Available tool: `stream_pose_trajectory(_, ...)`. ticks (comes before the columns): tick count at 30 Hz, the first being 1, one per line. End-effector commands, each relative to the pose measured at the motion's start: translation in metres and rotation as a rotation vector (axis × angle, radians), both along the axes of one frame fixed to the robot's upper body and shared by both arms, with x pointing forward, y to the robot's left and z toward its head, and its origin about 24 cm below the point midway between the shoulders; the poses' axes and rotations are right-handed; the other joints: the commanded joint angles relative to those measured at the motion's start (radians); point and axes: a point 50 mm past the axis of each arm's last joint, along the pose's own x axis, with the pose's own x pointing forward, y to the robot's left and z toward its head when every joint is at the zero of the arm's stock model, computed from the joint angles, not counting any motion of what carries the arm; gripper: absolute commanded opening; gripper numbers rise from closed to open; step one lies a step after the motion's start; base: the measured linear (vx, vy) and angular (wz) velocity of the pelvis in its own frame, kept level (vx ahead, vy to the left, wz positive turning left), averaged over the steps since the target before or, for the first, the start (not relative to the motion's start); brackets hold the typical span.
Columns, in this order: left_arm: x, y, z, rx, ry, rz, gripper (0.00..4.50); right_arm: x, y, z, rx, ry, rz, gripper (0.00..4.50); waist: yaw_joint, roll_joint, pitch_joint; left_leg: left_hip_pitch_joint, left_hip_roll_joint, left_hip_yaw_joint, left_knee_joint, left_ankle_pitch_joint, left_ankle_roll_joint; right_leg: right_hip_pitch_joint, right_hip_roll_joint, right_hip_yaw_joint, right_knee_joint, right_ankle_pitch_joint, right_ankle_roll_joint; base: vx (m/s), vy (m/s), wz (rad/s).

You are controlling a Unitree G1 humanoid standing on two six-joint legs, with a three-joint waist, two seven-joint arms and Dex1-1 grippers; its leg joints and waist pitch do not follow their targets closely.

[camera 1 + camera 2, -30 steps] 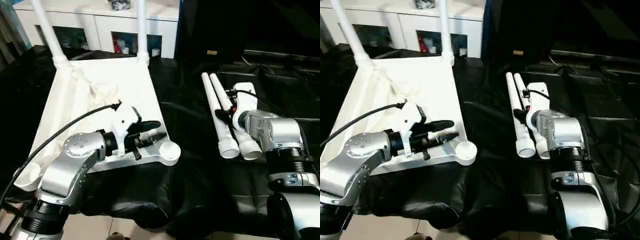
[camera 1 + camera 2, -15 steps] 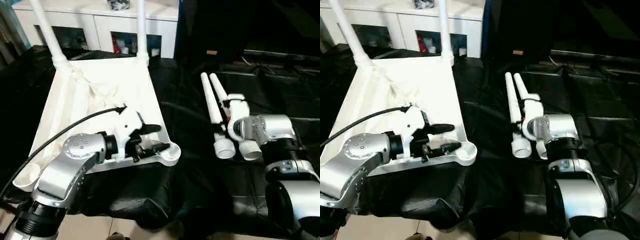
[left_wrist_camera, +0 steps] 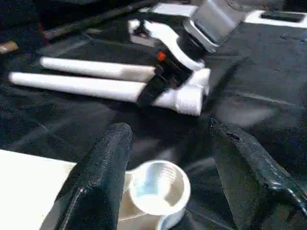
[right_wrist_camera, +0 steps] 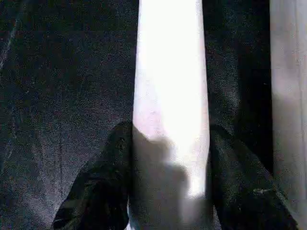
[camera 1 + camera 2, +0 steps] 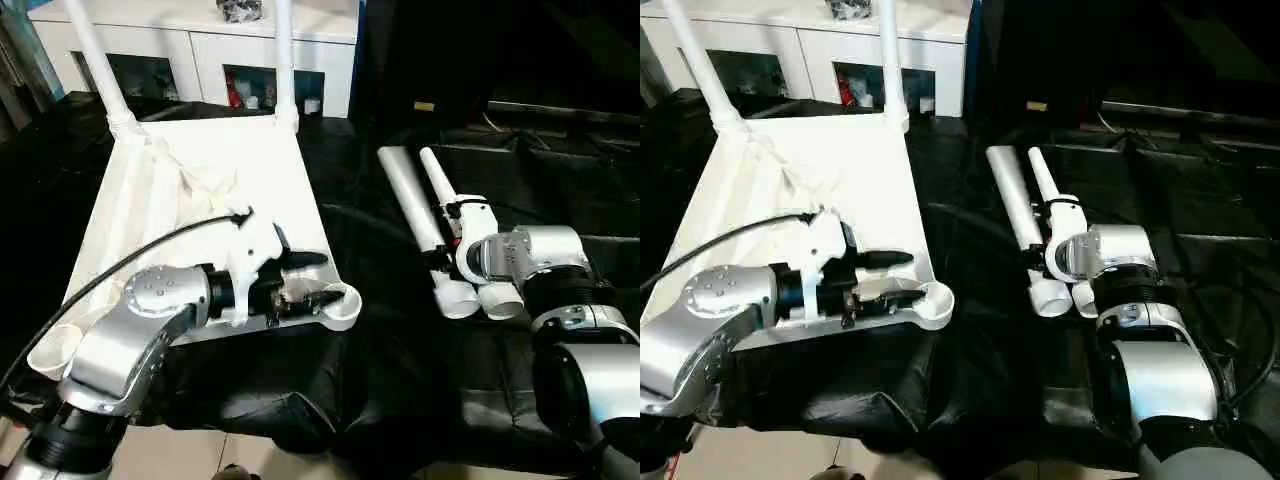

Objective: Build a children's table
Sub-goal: Pick table leg

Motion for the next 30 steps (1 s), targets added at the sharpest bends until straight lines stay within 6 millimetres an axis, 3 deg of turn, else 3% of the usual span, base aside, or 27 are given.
stream_pose_trajectory(1, 0.012, 0.000, 0.010, -0.034, -0.056, 0.077, 3.01, 0.007, -0.003, 0.015, 0.058, -0.067, -0.028, 1.88, -0.001, 0.006, -0.075, 0.012, 0.005, 0.005, -0.060, -0.247, -0.047, 0.051, -0.041, 0.038, -0.083, -0.308, -0.161, 0.000, 0.000, 0.00)
stream_pose_trajectory(2, 0.016, -0.001, 0.013, -0.057, -0.062, 0.099, 3.01, 0.008, -0.002, 0.019, 0.095, -0.097, -0.029, 1.88, 0.003, 0.014, -0.077, 0.013, 0.005, 0.004, -0.059, -0.245, -0.049, 0.052, -0.042, 0.038, -0.081, -0.297, -0.161, 0.000, 0.000, 0.00)
stream_pose_trajectory(4, 0.019, -0.002, 0.015, -0.072, -0.064, 0.110, 3.01, 0.010, -0.001, 0.021, 0.117, -0.116, -0.029, 1.87, 0.004, 0.007, -0.078, 0.010, 0.005, 0.003, -0.060, -0.245, -0.045, 0.054, -0.042, 0.036, -0.082, -0.294, -0.161, 0.000, 0.000, 0.00)
stream_pose_trajectory(6, 0.031, -0.007, 0.025, -0.168, -0.065, 0.181, 3.01, 0.016, 0.011, 0.042, 0.336, -0.324, 0.016, 1.85, 0.006, 0.018, -0.081, 0.010, 0.005, 0.003, -0.058, -0.244, -0.040, 0.055, -0.043, 0.036, -0.082, -0.270, -0.164, 0.000, 0.000, 0.00)
stream_pose_trajectory(7, 0.031, -0.007, 0.025, -0.168, -0.065, 0.181, 3.01, 0.016, 0.011, 0.042, 0.336, -0.324, 0.016, 1.85, 0.006, 0.014, -0.082, 0.009, 0.004, 0.004, -0.057, -0.239, -0.033, 0.056, -0.041, 0.037, -0.082, -0.253, -0.163, 0.000, 0.000, 0.00)
stream_pose_trajectory(8, 0.039, -0.012, 0.030, -0.246, -0.042, 0.226, 3.01, 0.016, 0.017, 0.056, 0.481, -0.472, 0.058, 1.85, 0.007, 0.011, -0.084, 0.003, 0.004, 0.004, -0.057, -0.217, -0.019, 0.063, -0.042, 0.036, -0.078, -0.221, -0.168, 0.000, 0.000, 0.00)
stream_pose_trajectory(9, 0.043, -0.018, 0.033, -0.311, -0.003, 0.240, 3.01, 0.012, 0.022, 0.067, 0.570, -0.599, 0.127, 1.85, 0.009, 0.010, -0.082, 0.004, 0.005, 0.007, -0.056, -0.210, -0.004, 0.062, -0.043, 0.037, -0.080, -0.202, -0.176, 0.000, 0.000, 0.00)
stream_pose_trajectory(11, 0.047, -0.025, 0.036, -0.394, 0.050, 0.237, 3.01, 0.002, 0.029, 0.078, 0.670, -0.711, 0.237, 1.85, 0.012, 0.008, -0.088, 0.001, 0.008, 0.002, -0.055, -0.186, 0.010, 0.067, -0.045, 0.035, -0.071, -0.167, -0.192, 0.000, 0.000, 0.00)
stream_pose_trajectory(12, 0.049, -0.029, 0.038, -0.422, 0.069, 0.232, 3.01, -0.003, 0.032, 0.080, 0.707, -0.730, 0.278, 1.85, 0.017, 0.007, -0.088, 0.002, 0.008, 0.003, -0.053, -0.157, 0.035, 0.066, -0.042, 0.035, -0.069, -0.125, -0.211, 0.000, 0.000, 0.00)
stream_pose_trajectory(14, 0.052, -0.034, 0.041, -0.475, 0.105, 0.227, 3.01, -0.011, 0.037, 0.084, 0.782, -0.735, 0.347, 1.85, 0.021, 0.008, -0.089, 0.003, 0.008, 0.002, -0.054, -0.143, 0.045, 0.068, -0.043, 0.034, -0.069, -0.122, -0.223, 0.000, 0.000, 0.00)
stream_pose_trajectory(18, 0.060, -0.049, 0.060, -0.677, 0.200, 0.177, 3.01, -0.027, 0.048, 0.086, 0.853, -0.744, 0.495, 1.85, 0.029, 0.007, -0.085, 0.004, 0.006, 0.005, -0.053, -0.169, 0.038, 0.067, -0.044, 0.034, -0.081, -0.182, -0.220, 0.000, 0.000, 0.00)
stream_pose_trajectory(21, 0.064, -0.051, 0.070, -0.771, 0.242, 0.174, 3.01, -0.033, 0.054, 0.085, 0.858, -0.745, 0.548, 1.85, 0.035, 0.005, -0.084, 0.004, 0.006, 0.003, -0.056, -0.179, 0.033, 0.066, -0.046, 0.032, -0.086, -0.215, -0.208, 0.000, 0.000, 0.00)
stream_pose_trajectory(24, 0.065, -0.052, 0.076, -0.819, 0.268, 0.156, 3.01, -0.036, 0.057, 0.083, 0.849, -0.740, 0.585, 1.85, 0.040, 0.001, -0.081, 0.003, 0.004, 0.002, -0.057, -0.183, 0.025, 0.066, -0.048, 0.031, -0.092, -0.285, -0.173, 0.000, 0.000, 0.00)
stream_pose_trajectory(30, 0.060, -0.056, 0.077, -0.815, 0.305, 0.098, 3.01, -0.044, 0.068, 0.080, 0.828, -0.715, 0.671, 1.85, 0.041, -0.004, -0.082, 0.001, 0.007, 0.000, -0.059, -0.164, 0.027, 0.063, -0.047, 0.030, -0.091, -0.289, -0.147, 0.000, 0.000, 0.00)
